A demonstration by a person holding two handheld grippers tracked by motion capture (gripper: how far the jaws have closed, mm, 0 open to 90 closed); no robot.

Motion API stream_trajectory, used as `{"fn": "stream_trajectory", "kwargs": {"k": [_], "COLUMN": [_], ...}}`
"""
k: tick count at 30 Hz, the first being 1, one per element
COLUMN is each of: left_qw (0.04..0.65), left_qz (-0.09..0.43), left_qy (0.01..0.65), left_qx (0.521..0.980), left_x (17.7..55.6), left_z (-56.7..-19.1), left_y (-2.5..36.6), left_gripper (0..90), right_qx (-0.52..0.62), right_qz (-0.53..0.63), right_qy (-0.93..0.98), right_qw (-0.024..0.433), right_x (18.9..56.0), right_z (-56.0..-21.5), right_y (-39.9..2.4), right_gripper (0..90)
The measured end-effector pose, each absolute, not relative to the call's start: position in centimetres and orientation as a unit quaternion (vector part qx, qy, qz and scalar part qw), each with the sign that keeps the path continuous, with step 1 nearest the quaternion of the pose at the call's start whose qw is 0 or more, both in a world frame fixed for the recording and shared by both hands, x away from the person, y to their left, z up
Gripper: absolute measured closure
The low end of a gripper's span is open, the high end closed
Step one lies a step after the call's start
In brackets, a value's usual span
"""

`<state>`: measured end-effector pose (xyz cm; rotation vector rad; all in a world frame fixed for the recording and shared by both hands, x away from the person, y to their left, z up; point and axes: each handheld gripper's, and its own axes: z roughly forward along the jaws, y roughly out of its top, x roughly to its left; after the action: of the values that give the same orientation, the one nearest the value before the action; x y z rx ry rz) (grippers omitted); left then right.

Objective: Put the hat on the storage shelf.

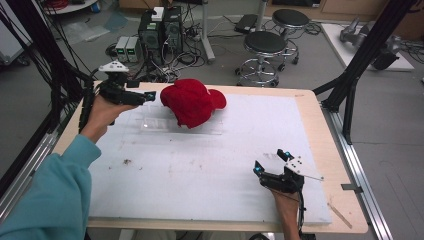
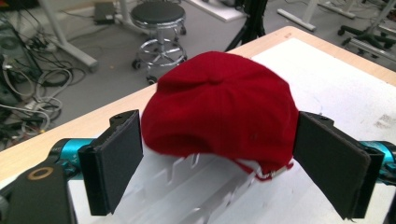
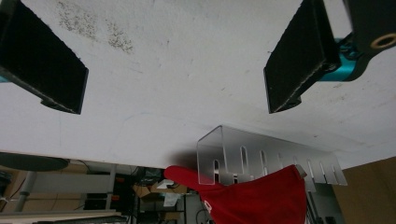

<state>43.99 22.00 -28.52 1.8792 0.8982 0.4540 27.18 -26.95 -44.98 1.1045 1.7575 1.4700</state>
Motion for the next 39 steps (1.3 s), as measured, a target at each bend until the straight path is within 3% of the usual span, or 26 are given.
{"fn": "stream_trajectory", "kwargs": {"k": [16, 35, 39], "left_qw": [0.437, 0.412, 0.413], "left_qz": [0.154, 0.134, 0.123], "left_qy": [0.378, 0.395, 0.395], "left_qx": [0.801, 0.81, 0.811], "left_x": [48.5, 50.5, 50.7], "left_z": [-30.2, -33.5, -33.9], "left_y": [16.9, 15.0, 14.8], "left_gripper": [16.8, 16.9, 21.9], "right_qx": [0.417, 0.42, 0.419], "right_qz": [0.554, 0.554, 0.554], "right_qy": [0.658, 0.656, 0.657], "right_qw": [0.294, 0.293, 0.293], "right_x": [27.2, 27.2, 27.2], "right_z": [-45.0, -45.0, -45.0], "right_y": [-27.0, -27.0, -27.1], "right_gripper": [5.3, 5.3, 5.3]}}
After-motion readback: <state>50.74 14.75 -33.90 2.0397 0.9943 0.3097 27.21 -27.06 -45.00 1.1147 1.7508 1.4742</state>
